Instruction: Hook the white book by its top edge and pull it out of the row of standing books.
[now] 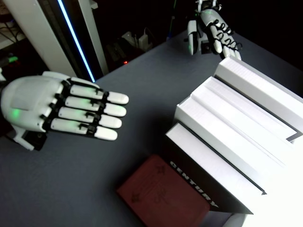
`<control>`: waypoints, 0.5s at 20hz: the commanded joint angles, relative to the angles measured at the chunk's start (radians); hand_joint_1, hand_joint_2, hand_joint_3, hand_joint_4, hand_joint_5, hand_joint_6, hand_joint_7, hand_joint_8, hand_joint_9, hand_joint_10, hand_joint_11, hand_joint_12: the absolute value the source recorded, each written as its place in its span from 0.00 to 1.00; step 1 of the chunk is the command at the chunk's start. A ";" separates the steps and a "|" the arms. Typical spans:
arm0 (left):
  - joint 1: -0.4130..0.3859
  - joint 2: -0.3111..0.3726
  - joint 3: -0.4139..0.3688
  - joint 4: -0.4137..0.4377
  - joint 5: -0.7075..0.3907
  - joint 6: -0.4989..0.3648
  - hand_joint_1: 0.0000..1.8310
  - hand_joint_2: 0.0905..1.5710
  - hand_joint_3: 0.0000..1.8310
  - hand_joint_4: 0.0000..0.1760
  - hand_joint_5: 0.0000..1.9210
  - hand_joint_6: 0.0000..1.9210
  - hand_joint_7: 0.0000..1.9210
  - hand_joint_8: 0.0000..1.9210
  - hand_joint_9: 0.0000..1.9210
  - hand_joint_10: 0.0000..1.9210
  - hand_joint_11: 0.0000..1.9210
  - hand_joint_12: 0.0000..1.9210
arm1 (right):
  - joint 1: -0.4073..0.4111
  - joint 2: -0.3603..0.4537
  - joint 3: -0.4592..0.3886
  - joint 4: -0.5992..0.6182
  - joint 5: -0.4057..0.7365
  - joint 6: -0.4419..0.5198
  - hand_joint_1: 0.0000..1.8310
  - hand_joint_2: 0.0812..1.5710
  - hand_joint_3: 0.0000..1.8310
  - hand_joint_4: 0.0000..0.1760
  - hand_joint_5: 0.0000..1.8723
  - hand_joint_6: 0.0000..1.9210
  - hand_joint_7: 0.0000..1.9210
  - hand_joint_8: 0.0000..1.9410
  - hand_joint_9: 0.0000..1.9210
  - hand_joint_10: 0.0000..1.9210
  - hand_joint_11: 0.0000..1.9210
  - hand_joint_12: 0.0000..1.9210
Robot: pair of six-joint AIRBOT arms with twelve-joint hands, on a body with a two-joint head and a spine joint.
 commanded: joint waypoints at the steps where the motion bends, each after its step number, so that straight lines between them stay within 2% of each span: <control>1: -0.007 -0.002 0.007 -0.016 -0.113 -0.006 0.15 0.92 0.01 0.00 0.01 0.00 0.00 0.00 0.00 0.00 0.00 0.00 | 0.009 -0.001 0.006 0.011 0.135 0.006 0.36 0.89 0.00 0.00 0.01 0.01 0.00 0.00 0.00 0.00 0.00 0.03; 2: -0.007 -0.003 0.007 -0.016 -0.112 -0.007 0.17 0.93 0.01 0.00 0.01 0.00 0.00 0.00 0.00 0.00 0.00 0.00 | 0.009 -0.001 0.009 0.012 0.135 0.006 0.32 0.90 0.00 0.00 0.01 0.01 0.00 0.00 0.00 0.00 0.00 0.01; 3: -0.007 -0.005 0.008 -0.016 -0.110 -0.007 0.18 0.93 0.00 0.00 0.01 0.00 0.00 0.00 0.00 0.00 0.00 0.00 | 0.010 -0.002 0.010 0.015 0.135 0.006 0.32 0.90 0.00 0.00 0.02 0.01 0.00 0.00 0.00 0.00 0.00 0.00; 6: -0.007 -0.005 0.009 -0.016 -0.106 -0.007 0.20 0.93 0.00 0.00 0.01 0.00 0.00 0.00 0.00 0.00 0.00 0.00 | 0.014 -0.007 0.017 0.023 0.135 0.006 0.36 0.90 0.00 0.00 0.04 0.01 0.00 0.00 0.00 0.00 0.00 0.00; 8: -0.007 -0.004 0.009 -0.016 -0.106 -0.007 0.17 0.93 0.00 0.00 0.00 0.00 0.00 0.00 0.00 0.00 0.00 0.00 | 0.022 -0.011 0.021 0.024 0.134 0.006 0.27 0.92 0.01 0.00 0.05 0.02 0.00 0.00 0.00 0.00 0.00 0.00; 10: -0.007 -0.005 0.011 -0.016 -0.106 -0.007 0.17 0.93 0.00 0.00 0.00 0.00 0.00 0.00 0.00 0.00 0.00 0.00 | 0.052 -0.020 0.034 0.025 0.125 0.006 0.23 0.93 0.01 0.00 0.06 0.02 0.00 0.00 0.00 0.00 0.00 0.00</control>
